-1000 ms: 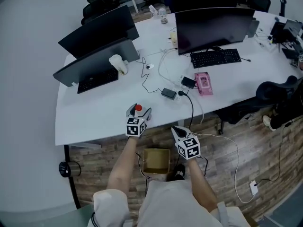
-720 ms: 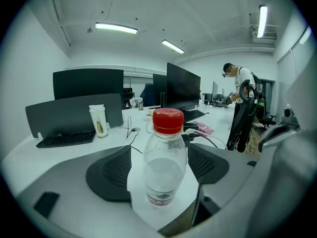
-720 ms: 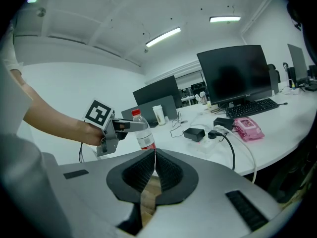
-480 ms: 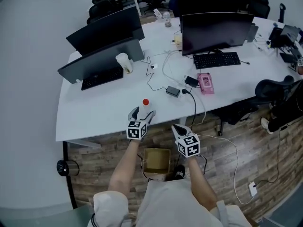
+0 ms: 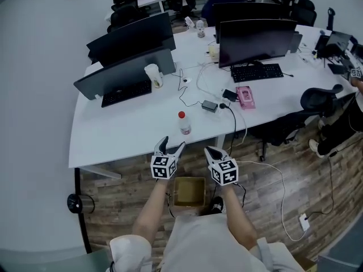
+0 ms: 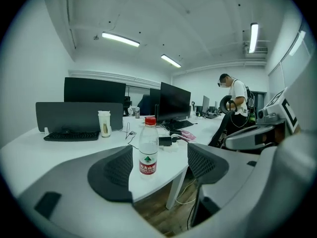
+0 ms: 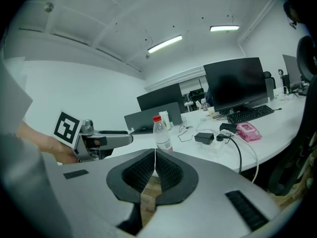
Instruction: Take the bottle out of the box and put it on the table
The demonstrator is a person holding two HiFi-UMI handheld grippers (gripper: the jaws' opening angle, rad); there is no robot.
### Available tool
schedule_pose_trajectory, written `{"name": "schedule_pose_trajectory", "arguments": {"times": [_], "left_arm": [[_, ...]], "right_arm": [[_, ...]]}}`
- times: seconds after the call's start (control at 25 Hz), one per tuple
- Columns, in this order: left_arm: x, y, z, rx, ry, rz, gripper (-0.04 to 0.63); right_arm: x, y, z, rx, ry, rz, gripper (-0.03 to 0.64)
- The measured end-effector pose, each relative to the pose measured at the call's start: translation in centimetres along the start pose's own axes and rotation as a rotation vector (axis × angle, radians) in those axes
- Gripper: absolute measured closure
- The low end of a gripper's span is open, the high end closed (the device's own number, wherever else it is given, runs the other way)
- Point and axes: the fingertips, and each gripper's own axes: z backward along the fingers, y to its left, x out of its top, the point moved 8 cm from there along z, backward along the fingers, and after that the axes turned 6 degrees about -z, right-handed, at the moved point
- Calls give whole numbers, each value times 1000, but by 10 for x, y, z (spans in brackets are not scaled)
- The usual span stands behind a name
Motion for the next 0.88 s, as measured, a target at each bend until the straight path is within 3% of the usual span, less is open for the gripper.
{"name": "schedule_pose_trajectory", "arguments": {"times": [0.16, 0.36, 0.68, 0.88], "left_arm": [[-6, -12, 35, 10, -57, 54, 246], [-22, -13, 74, 13, -69, 96, 252], [-38, -11, 132, 71, -122, 171, 318], [-47, -20, 154, 14, -116, 208, 382]], "right_arm": [[2, 18, 13, -13, -31, -1, 577], [-5, 42, 33, -38, -50, 6, 577], [-29, 72, 59, -60, -51, 20, 577], [-53, 84, 57, -64, -13, 7, 577]]}}
